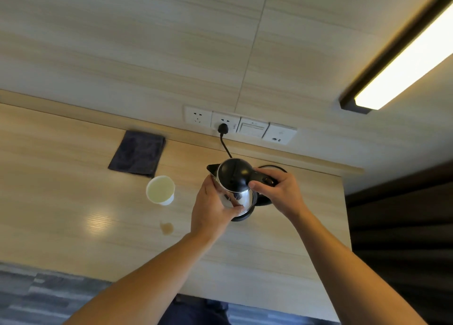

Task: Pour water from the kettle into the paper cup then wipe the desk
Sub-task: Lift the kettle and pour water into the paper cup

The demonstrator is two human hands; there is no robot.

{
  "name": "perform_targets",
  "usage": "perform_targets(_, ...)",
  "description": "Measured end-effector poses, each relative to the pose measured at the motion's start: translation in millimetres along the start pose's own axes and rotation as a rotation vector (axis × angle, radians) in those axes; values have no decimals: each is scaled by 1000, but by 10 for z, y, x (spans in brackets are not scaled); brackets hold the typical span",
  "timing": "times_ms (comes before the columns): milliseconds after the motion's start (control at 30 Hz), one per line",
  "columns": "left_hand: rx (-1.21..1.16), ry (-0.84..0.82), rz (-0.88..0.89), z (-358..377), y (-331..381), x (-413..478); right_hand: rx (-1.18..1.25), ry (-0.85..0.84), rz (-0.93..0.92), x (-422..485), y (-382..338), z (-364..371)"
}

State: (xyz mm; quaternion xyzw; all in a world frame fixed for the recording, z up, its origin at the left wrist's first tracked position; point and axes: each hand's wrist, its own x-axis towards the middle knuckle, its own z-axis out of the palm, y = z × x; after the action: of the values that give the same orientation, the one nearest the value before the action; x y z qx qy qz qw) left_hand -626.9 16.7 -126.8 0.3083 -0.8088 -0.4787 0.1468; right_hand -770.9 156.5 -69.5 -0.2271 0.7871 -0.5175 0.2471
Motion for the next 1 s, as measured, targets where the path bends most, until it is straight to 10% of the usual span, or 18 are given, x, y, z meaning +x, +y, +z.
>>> perform_targets(1000,199,32,-49,534,-50,-171,102,-67,58,24,542,-333)
